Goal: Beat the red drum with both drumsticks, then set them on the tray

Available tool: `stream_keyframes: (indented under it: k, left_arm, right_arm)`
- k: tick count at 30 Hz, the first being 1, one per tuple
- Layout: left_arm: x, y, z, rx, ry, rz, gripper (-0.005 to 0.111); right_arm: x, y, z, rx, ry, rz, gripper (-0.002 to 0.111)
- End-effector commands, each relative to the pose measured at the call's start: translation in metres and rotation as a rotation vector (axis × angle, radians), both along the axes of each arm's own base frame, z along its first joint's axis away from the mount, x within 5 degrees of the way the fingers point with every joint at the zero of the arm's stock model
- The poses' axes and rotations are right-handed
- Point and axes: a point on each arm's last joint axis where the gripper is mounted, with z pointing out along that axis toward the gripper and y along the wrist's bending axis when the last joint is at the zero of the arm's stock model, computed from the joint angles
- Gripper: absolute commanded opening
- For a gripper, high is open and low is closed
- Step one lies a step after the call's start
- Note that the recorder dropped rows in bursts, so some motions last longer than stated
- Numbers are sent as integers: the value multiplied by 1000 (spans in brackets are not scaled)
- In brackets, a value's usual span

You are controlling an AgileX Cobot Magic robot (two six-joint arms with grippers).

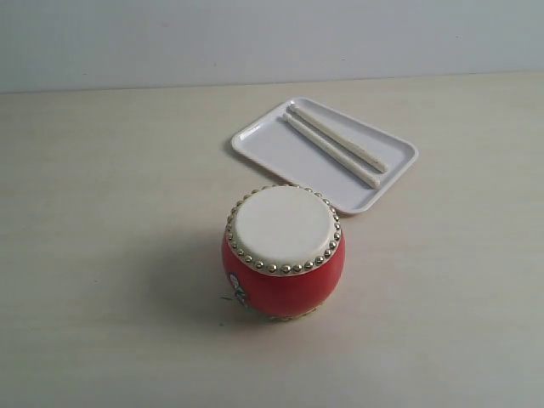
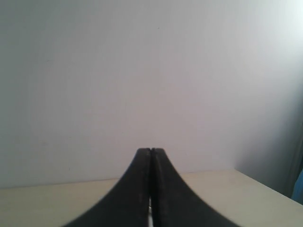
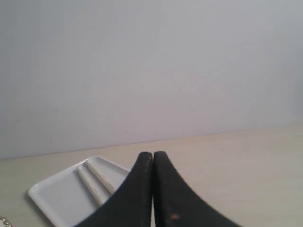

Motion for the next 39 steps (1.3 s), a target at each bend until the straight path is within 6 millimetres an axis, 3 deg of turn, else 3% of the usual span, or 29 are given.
stream_keyframes:
  k: [1,39]
  left_arm:
    - [-1,0,-1,-7,-1,-5,0]
    - [-1,-1,-1,-8,-1,-11,0]
  right_arm:
    - [0,-1,0,-23,-17,-11,0]
    - [0,-2,-1,-2,-2,-22,0]
